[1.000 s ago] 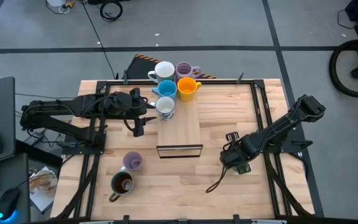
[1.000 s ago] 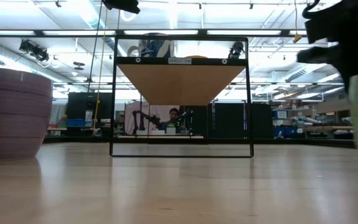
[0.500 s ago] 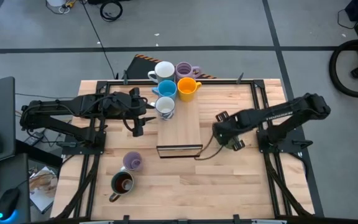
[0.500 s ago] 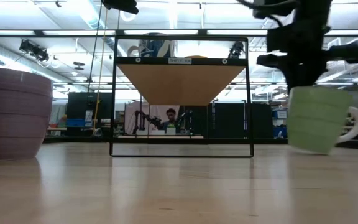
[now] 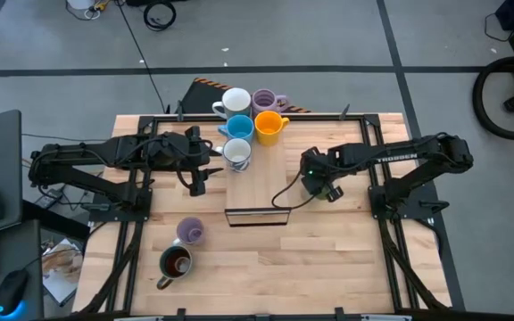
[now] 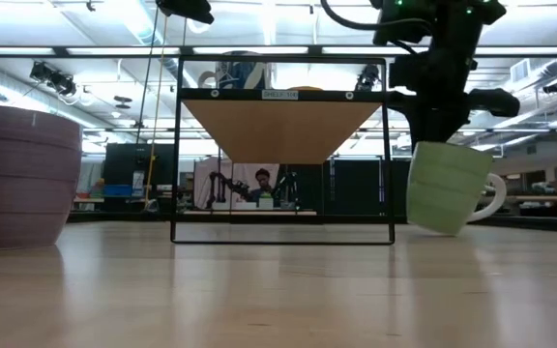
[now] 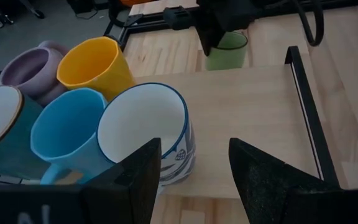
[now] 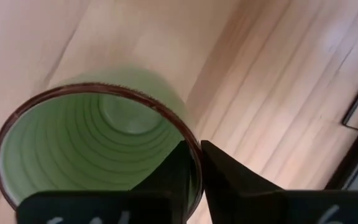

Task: Place coffee mugs
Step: Put the green mug on the shelf

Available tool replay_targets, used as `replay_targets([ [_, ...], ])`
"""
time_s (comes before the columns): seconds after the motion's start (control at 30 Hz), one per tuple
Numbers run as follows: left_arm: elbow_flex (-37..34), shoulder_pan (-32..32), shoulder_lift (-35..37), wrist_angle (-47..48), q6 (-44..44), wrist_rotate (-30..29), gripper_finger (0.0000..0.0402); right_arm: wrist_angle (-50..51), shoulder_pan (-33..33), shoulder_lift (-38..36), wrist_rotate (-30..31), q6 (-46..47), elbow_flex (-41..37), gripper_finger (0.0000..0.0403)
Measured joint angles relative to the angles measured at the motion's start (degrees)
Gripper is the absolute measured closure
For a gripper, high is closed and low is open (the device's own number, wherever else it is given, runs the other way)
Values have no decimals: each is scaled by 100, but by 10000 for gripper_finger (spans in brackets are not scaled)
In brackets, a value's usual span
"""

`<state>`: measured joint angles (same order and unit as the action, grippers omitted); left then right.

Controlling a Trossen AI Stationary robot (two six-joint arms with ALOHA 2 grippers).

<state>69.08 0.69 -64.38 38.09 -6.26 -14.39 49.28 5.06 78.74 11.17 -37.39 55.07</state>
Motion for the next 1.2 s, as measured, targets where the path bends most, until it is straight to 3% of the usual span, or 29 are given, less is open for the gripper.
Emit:
replay_targets([
  [0.3,0,0,0,38,98,1,205,-180,-2,0,-21,543,0,290],
  [0.5,-2,0,0,37,108,1,205,-86,-33,-19,447,772,51,249],
  [0.67,-2,0,0,36,115,1,205,137,-49,-71,465,1137,335,225],
  [0.9,-4,-2,0,100,262,3,205,748,-368,-70,70,2815,873,220],
  [1.2,-4,-2,0,111,410,4,205,767,-1059,254,-196,4373,879,222],
])
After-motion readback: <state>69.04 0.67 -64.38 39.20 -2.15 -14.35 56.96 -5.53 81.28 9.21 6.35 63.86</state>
